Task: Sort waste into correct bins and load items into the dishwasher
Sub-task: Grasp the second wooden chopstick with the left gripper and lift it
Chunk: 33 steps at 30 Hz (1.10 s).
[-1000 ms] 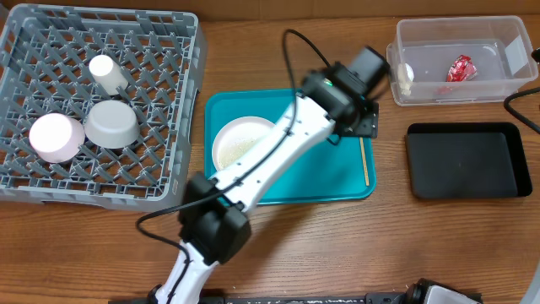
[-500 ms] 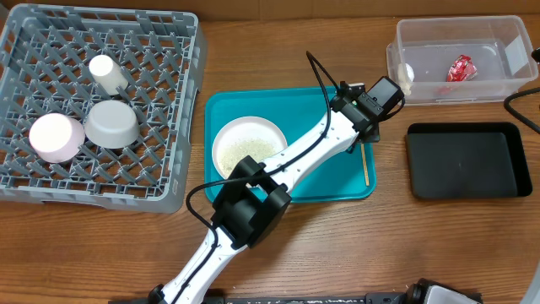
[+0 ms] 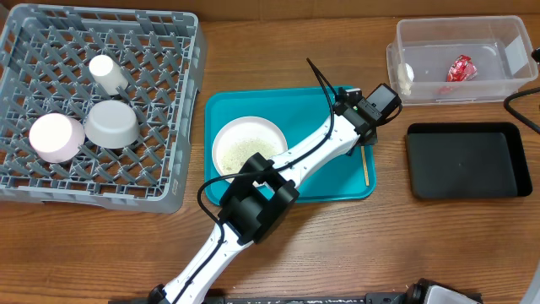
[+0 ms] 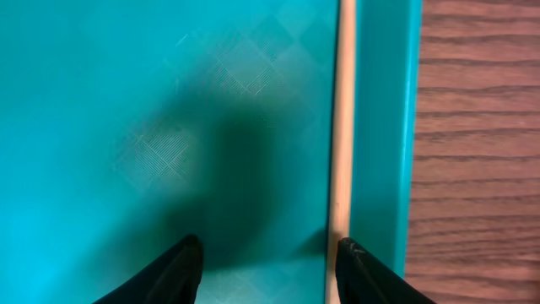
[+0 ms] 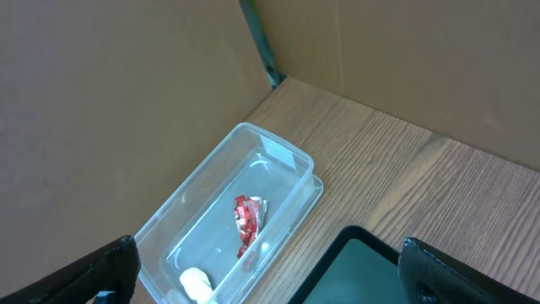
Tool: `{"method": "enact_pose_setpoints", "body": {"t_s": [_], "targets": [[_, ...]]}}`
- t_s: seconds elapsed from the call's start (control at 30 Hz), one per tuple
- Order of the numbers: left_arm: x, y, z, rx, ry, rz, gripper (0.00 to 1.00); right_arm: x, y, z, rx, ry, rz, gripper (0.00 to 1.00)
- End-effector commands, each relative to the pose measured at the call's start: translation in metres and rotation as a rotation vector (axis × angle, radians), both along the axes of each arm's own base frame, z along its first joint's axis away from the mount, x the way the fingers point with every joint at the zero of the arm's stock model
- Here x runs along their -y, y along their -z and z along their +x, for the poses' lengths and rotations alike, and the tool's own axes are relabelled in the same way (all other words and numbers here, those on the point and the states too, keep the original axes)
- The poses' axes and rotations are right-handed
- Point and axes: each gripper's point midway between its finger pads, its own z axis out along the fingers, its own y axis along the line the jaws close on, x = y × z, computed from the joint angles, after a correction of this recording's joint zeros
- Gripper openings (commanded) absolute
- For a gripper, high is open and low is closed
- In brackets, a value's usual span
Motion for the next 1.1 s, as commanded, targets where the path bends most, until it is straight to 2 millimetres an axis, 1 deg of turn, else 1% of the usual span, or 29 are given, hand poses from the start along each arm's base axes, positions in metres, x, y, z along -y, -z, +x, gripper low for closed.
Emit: {"method": "enact_pose_setpoints", "body": {"t_s": [0.0, 0.27, 0.47, 0.53, 0.6, 0.7, 0.9, 1.07], "targets": [[-0.004, 0.008, 0.005, 0.018, -0.025, 0.024, 0.56, 0.002, -0.001, -0.002, 0.003, 0.016, -0.006, 1.0], [-0.005, 0.023, 0.004, 0.007, -0.023, 0.043, 0.56, 0.002, -0.001, -0.002, 0.003, 0.016, -0.006, 1.0], [-0.002, 0.022, 0.006, 0.017, -0.017, 0.034, 0.55, 0.002, -0.001, -0.002, 0.003, 0.016, -0.006, 1.0], [-0.002, 0.022, 0.006, 0.018, -0.014, 0.035, 0.53, 0.002, -0.001, -0.002, 0.003, 0.016, -0.006, 1.0], [-0.002, 0.022, 0.006, 0.025, 0.023, 0.052, 0.51, 0.002, -0.001, -0.002, 0.003, 0.016, -0.006, 1.0], [-0.005, 0.022, 0.007, 0.036, 0.079, 0.088, 0.52, 0.002, -0.001, -0.002, 0.003, 0.016, -0.006, 1.0], [-0.009, 0.021, 0.007, 0.061, 0.09, 0.132, 0.5, 0.002, -0.001, -0.002, 0.003, 0.016, -0.006, 1.0], [0.002, 0.018, 0.002, 0.095, 0.123, 0.149, 0.51, 0.002, -0.001, -0.002, 0.003, 0.016, -0.006, 1.0]]}}
